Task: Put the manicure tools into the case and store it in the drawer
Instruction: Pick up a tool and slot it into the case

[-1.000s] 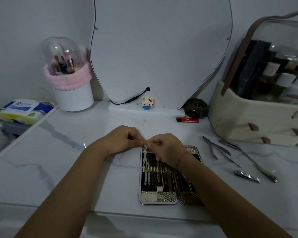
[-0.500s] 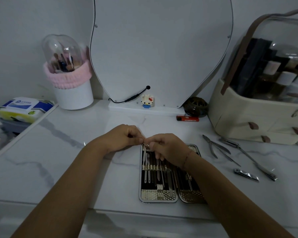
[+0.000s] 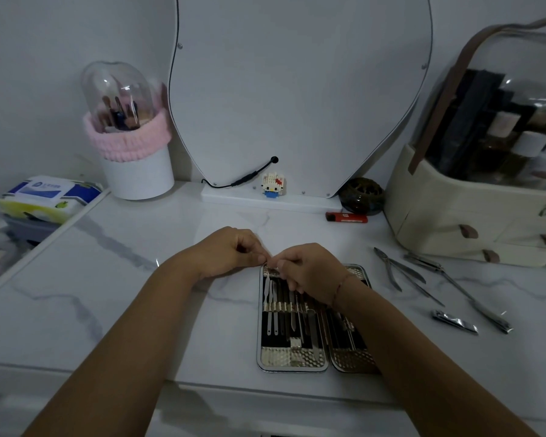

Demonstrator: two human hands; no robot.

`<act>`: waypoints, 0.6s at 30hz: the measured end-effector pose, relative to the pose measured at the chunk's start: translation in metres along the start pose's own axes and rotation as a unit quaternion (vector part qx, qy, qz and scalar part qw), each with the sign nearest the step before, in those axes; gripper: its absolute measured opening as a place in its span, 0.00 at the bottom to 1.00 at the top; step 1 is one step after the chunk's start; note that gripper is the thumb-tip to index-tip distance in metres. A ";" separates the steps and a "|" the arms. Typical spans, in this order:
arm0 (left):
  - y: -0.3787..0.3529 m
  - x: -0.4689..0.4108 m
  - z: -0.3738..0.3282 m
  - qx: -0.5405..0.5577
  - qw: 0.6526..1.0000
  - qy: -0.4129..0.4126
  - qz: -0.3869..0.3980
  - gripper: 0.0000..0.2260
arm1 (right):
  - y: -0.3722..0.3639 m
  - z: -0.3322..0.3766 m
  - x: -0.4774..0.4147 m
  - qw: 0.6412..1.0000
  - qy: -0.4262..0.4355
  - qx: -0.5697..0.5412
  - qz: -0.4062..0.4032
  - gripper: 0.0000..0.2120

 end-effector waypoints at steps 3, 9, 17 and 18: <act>0.000 0.001 -0.001 0.005 1.000 -0.001 -0.001 0.03 | 0.001 0.001 -0.001 1.000 0.008 0.013 -0.003 0.11; -0.001 0.001 -0.002 0.005 1.000 0.001 -0.003 0.03 | 0.001 0.002 0.000 0.999 0.029 0.025 0.008 0.11; 0.000 0.004 -0.005 0.011 1.000 0.001 -0.002 0.05 | 0.000 0.002 0.002 0.998 0.051 0.028 -0.005 0.09; -0.001 0.004 -0.005 0.012 1.000 0.002 -0.002 0.05 | 0.000 0.001 0.002 0.998 0.049 0.027 -0.008 0.09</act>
Point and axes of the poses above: each hand's wrist, its own x-axis away from the middle knuckle, its own y-axis out of the back of the hand, z = x × y, the point moved 1 cm from there along -x, towards the middle knuckle, and after that the axes turned 7 degrees about -z, right-handed, at the moved point
